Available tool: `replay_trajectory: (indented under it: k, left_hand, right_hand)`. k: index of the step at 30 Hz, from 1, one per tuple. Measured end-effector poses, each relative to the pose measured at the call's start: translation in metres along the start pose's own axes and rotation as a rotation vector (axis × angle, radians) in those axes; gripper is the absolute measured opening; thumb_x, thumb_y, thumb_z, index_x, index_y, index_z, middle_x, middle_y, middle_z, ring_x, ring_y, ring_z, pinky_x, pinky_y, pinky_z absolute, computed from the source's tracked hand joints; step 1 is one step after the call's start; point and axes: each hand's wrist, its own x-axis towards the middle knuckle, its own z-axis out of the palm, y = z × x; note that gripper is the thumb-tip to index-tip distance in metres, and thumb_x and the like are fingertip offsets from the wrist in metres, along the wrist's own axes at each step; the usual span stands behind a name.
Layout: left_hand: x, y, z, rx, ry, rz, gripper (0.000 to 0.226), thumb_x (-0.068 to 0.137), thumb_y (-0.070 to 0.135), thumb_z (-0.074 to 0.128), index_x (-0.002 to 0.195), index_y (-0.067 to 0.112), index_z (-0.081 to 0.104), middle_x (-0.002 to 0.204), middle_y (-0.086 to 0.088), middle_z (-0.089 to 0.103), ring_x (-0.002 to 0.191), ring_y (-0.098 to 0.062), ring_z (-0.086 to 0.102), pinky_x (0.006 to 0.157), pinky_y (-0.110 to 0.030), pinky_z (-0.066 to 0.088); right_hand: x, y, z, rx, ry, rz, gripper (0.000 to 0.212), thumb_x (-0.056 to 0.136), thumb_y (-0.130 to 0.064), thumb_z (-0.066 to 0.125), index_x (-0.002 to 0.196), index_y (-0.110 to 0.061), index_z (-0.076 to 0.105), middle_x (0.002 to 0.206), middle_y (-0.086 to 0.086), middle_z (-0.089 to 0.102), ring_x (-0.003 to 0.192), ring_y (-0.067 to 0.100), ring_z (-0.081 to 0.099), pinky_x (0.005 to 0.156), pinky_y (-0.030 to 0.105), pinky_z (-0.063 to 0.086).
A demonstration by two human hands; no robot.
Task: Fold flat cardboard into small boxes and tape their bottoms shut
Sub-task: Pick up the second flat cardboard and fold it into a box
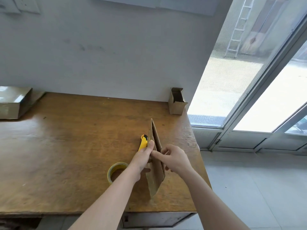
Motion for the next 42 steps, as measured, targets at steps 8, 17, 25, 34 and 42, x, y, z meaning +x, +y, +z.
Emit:
replay_trajectory:
  k: [8, 17, 25, 34, 42]
  left_hand:
    - [-0.003, 0.015, 0.003, 0.262, 0.212, 0.182, 0.035, 0.091, 0.037, 0.048, 0.119, 0.018, 0.059, 0.103, -0.003, 0.063, 0.087, -0.020, 0.059, 0.061, -0.030, 0.052]
    - [-0.007, 0.033, 0.007, 0.801, 0.383, 0.223, 0.042, 0.093, 0.022, 0.051, 0.134, 0.018, 0.045, 0.116, -0.002, 0.059, 0.084, -0.011, 0.056, 0.057, -0.021, 0.044]
    - [-0.006, 0.041, -0.018, 0.642, 0.435, 0.149, 0.014, 0.086, 0.009, 0.044, 0.098, 0.006, 0.052, 0.079, -0.009, 0.055, 0.061, -0.020, 0.051, 0.050, -0.028, 0.041]
    - [-0.008, 0.046, -0.026, 0.680, 0.323, 0.188, 0.008, 0.087, 0.012, 0.046, 0.083, 0.018, 0.050, 0.081, -0.002, 0.058, 0.067, -0.016, 0.053, 0.051, -0.026, 0.035]
    - [-0.006, 0.046, -0.024, 0.614, 0.302, 0.300, 0.010, 0.094, 0.020, 0.052, 0.096, 0.018, 0.063, 0.090, 0.002, 0.065, 0.080, -0.013, 0.059, 0.060, -0.025, 0.045]
  right_hand:
    - [0.023, 0.006, -0.005, -0.041, -0.072, -0.035, 0.022, 0.081, -0.036, 0.055, 0.100, -0.025, 0.051, 0.091, -0.009, 0.060, 0.077, 0.010, 0.060, 0.060, 0.031, 0.055]
    - [0.035, 0.007, -0.027, -0.295, -0.101, -0.051, 0.043, 0.081, -0.016, 0.053, 0.121, -0.024, 0.040, 0.085, -0.003, 0.059, 0.071, 0.020, 0.065, 0.060, 0.034, 0.057]
    - [0.037, -0.001, -0.049, -0.498, -0.429, -0.026, 0.042, 0.067, -0.019, 0.059, 0.108, -0.020, 0.053, 0.069, -0.001, 0.070, 0.057, 0.015, 0.065, 0.056, 0.028, 0.055]
    - [0.057, -0.001, -0.023, -0.093, -0.169, -0.192, 0.086, 0.084, -0.009, 0.062, 0.153, -0.026, 0.013, 0.155, 0.002, 0.032, 0.140, 0.026, 0.033, 0.107, 0.042, 0.039]
    - [0.062, 0.004, -0.029, -0.213, -0.155, -0.220, 0.042, 0.072, -0.014, 0.066, 0.111, -0.024, 0.055, 0.104, -0.005, 0.060, 0.093, 0.014, 0.055, 0.076, 0.032, 0.054]
